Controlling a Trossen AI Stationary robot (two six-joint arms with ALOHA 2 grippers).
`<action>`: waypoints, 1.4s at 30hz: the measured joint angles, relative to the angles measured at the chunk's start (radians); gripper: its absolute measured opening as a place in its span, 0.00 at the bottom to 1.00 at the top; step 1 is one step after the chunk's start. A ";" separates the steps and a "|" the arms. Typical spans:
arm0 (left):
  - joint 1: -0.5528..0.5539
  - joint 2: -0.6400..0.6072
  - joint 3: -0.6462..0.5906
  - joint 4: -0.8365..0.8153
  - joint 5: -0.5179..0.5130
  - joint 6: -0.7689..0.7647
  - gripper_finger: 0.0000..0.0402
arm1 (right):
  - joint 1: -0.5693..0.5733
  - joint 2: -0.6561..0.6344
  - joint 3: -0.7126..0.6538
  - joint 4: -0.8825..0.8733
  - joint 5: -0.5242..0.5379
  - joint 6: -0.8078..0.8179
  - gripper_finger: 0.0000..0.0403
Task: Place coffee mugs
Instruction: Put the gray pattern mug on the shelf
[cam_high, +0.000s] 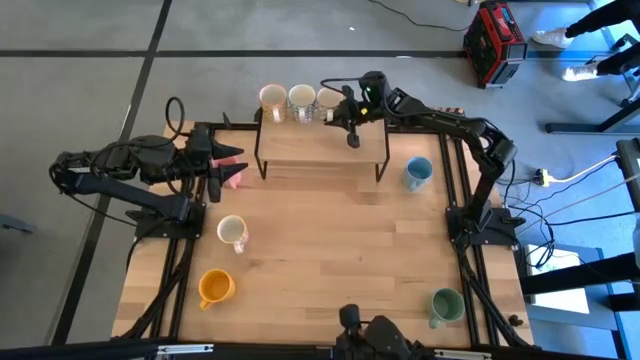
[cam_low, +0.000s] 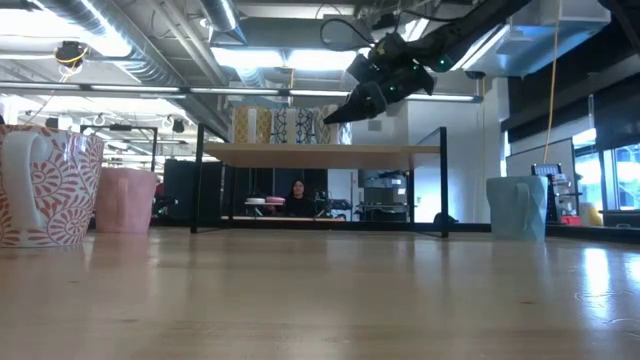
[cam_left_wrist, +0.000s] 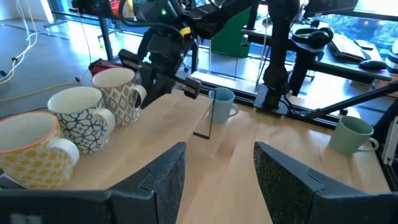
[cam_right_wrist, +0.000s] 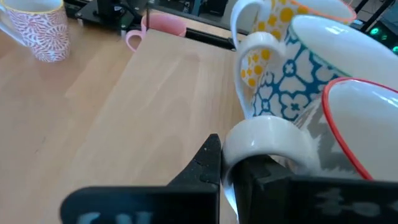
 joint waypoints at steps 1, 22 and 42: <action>0.000 0.000 0.000 0.000 0.000 -0.003 0.46 | -0.007 0.002 0.000 -0.002 -0.007 -0.001 0.01; 0.000 0.000 0.000 0.022 -0.016 -0.007 0.46 | -0.016 0.014 0.001 0.009 -0.010 0.002 0.06; 0.000 0.000 0.000 0.021 -0.015 -0.035 0.46 | -0.016 0.014 0.001 -0.012 0.002 0.051 0.06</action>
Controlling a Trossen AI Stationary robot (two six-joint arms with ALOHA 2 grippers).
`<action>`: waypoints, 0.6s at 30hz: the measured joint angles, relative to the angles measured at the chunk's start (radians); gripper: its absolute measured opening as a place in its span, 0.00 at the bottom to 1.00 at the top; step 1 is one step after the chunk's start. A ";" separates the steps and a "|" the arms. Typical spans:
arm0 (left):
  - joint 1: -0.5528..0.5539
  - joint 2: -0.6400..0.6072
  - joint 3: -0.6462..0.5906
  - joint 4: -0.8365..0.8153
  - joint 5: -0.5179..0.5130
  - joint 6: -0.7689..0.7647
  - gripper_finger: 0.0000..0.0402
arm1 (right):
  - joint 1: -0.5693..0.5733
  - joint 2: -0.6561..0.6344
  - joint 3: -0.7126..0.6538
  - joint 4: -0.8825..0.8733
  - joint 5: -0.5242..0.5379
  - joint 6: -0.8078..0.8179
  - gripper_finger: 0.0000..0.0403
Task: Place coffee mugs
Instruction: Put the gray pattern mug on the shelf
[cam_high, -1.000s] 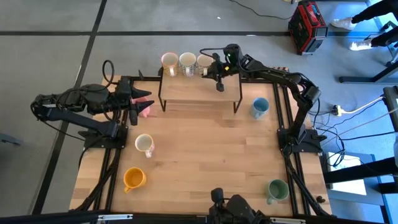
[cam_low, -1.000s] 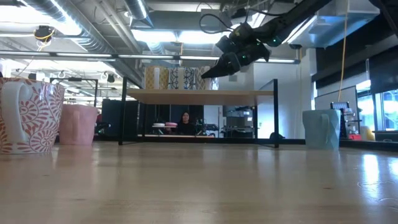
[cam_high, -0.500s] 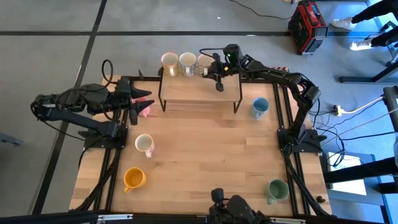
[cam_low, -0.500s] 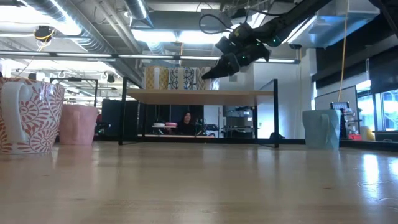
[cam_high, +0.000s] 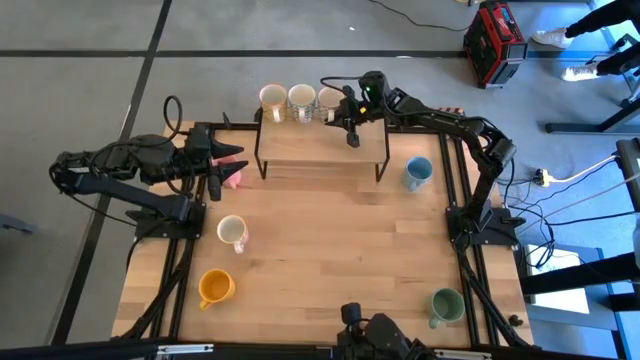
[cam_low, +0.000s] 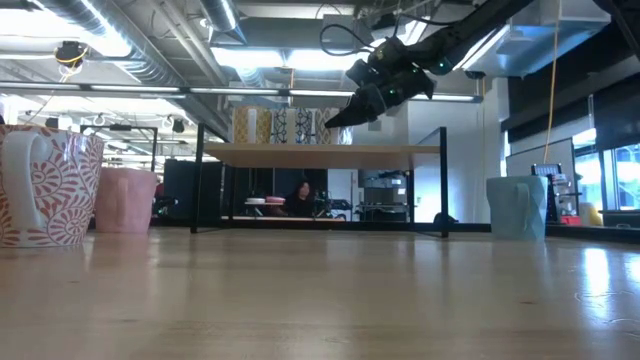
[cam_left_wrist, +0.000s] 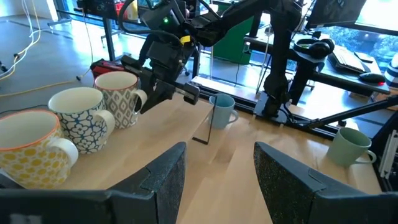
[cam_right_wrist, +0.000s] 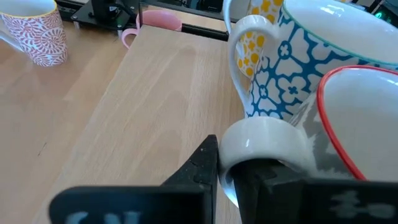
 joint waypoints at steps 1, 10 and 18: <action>0.000 0.000 0.000 0.000 0.000 0.000 0.46 | 0.000 0.000 0.000 0.000 0.001 0.004 0.06; 0.000 0.000 0.000 0.000 0.006 0.000 0.46 | 0.006 -0.003 0.000 -0.009 0.019 0.006 0.06; 0.000 0.000 0.000 0.000 0.024 0.000 0.46 | 0.020 -0.004 0.000 -0.023 0.024 0.003 0.09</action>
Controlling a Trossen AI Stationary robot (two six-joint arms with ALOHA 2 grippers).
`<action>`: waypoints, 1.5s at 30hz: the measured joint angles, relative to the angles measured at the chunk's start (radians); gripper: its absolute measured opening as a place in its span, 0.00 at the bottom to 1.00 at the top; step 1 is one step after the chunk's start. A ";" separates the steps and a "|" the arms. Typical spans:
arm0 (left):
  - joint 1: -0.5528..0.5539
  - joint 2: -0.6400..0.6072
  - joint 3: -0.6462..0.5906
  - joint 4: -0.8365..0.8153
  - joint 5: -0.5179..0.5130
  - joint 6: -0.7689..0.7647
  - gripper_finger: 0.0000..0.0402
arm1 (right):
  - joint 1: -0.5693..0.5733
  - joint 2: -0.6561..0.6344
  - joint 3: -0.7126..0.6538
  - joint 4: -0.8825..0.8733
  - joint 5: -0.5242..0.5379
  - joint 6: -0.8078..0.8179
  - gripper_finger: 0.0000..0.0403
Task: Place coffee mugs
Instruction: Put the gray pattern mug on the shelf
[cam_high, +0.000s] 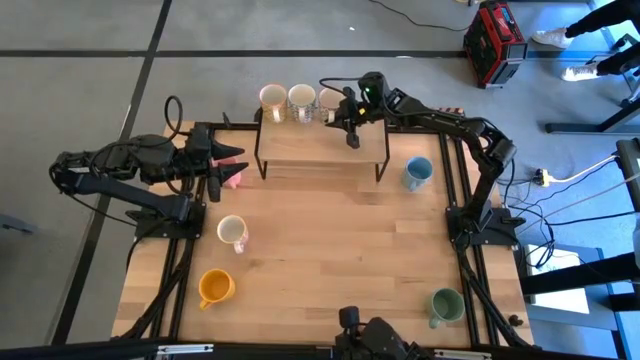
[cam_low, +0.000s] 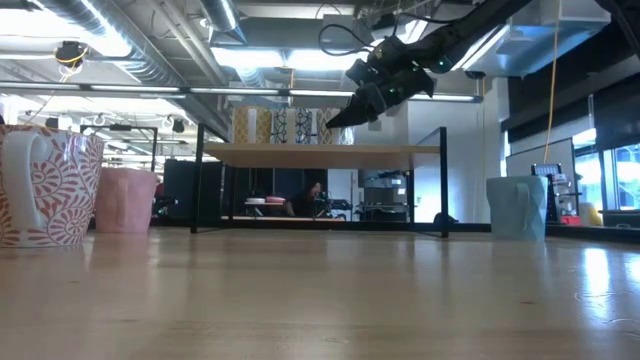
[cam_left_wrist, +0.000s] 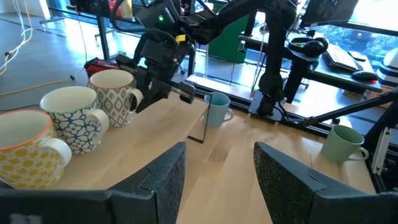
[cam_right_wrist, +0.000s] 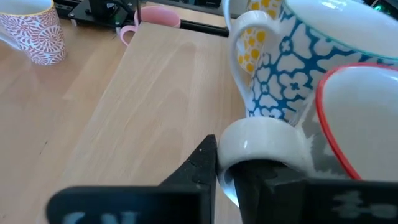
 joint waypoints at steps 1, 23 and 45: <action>0.000 0.000 0.000 0.000 0.000 0.000 0.46 | 0.001 0.000 0.000 -0.004 0.003 0.000 0.11; 0.000 0.000 0.000 0.000 0.000 0.000 0.46 | 0.002 -0.002 -0.002 -0.045 0.102 0.039 0.38; 0.000 0.000 0.000 0.000 0.011 0.002 0.46 | 0.006 -0.090 -0.002 -0.181 0.223 0.083 0.38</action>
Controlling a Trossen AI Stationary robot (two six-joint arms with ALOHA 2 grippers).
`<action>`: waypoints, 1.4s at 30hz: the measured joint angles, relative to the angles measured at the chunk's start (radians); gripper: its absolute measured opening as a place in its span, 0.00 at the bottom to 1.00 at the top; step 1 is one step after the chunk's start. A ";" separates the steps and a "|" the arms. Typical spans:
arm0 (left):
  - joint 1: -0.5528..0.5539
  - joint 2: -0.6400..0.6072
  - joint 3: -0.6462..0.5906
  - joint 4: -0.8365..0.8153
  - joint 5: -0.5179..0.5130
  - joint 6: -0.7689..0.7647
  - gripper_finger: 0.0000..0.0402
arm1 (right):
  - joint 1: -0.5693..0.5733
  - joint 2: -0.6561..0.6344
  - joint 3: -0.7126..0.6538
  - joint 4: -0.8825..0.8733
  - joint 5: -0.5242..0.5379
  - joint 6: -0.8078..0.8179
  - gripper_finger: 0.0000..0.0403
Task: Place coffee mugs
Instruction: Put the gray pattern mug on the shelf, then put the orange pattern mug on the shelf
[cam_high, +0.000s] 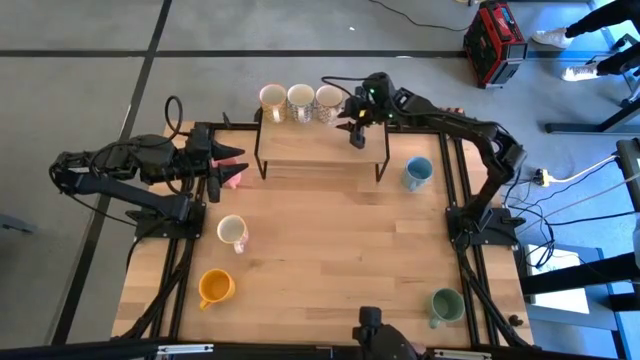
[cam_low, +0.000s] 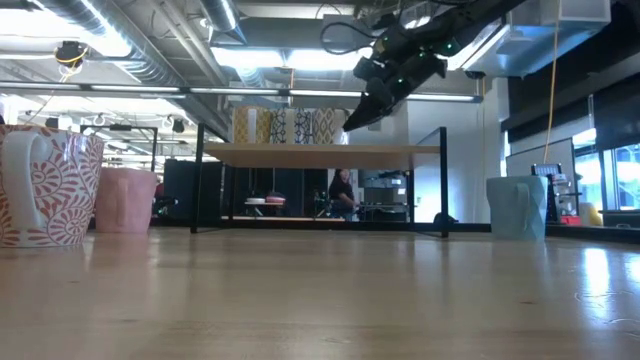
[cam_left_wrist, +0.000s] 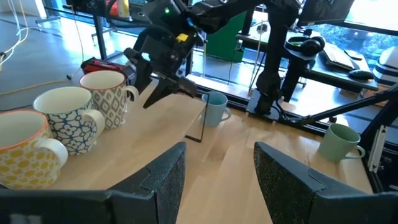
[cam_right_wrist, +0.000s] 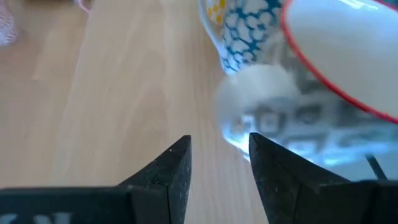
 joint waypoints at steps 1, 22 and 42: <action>0.000 0.000 0.000 0.000 0.000 0.001 0.46 | 0.000 -0.010 0.000 -0.023 0.014 -0.001 0.38; 0.000 0.024 0.001 -0.105 0.158 -0.059 0.46 | 0.347 -0.370 0.001 -0.265 0.145 0.411 0.38; 0.000 0.169 0.000 -0.587 0.232 -0.330 0.46 | 0.736 -0.295 -0.296 0.150 0.443 0.761 0.38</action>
